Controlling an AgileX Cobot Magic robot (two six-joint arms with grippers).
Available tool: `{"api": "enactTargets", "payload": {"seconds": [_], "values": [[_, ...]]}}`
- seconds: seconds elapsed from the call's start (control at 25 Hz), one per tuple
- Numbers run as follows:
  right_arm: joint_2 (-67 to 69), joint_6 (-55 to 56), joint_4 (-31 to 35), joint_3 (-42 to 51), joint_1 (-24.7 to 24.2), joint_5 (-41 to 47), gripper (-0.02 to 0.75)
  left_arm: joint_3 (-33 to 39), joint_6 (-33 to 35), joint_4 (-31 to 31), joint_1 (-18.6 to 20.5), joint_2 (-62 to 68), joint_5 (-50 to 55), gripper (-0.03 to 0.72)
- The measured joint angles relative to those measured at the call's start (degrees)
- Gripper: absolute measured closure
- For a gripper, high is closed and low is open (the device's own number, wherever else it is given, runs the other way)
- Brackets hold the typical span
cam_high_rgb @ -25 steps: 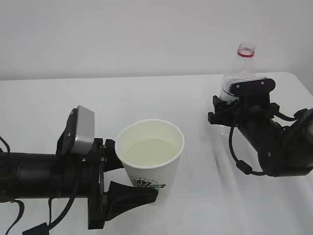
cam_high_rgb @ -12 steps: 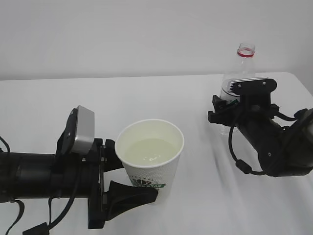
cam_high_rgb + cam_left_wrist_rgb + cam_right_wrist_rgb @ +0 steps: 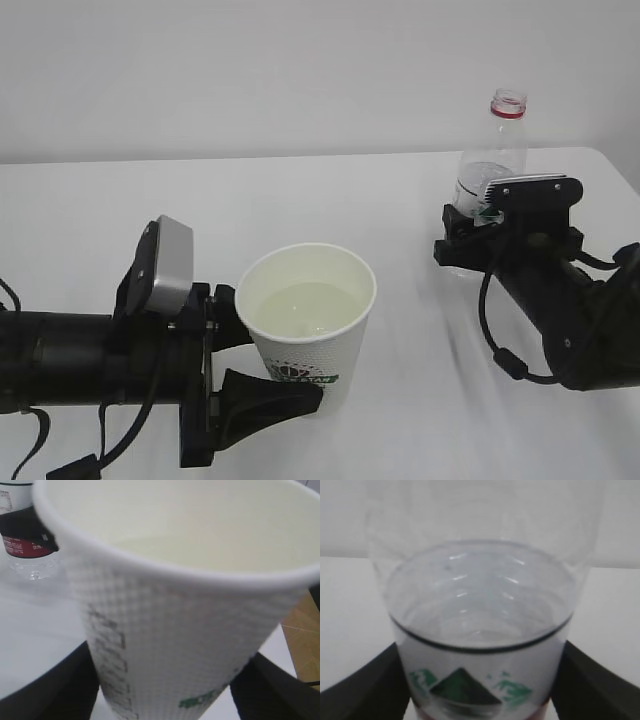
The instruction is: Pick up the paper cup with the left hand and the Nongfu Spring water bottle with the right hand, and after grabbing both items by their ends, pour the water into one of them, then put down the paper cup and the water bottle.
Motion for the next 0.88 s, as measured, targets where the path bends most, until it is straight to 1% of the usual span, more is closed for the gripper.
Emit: {"api": "enactTargets", "payload": {"seconds": [0.28, 0.72, 0.88], "values": [[-0.84, 0.55, -2.59, 2.32, 0.0, -0.63, 0.143, 0.0, -0.1, 0.0, 0.0, 0.0, 0.0, 0.134], [-4.9, 0.8, -2.97, 5.89, 0.0, -0.88, 0.143, 0.0, -0.1, 0.0, 0.0, 0.0, 0.0, 0.134], [-4.9, 0.92, -4.74, 7.37, 0.0, -0.88, 0.143, 0.0, -0.1, 0.0, 0.0, 0.0, 0.0, 0.134]]}}
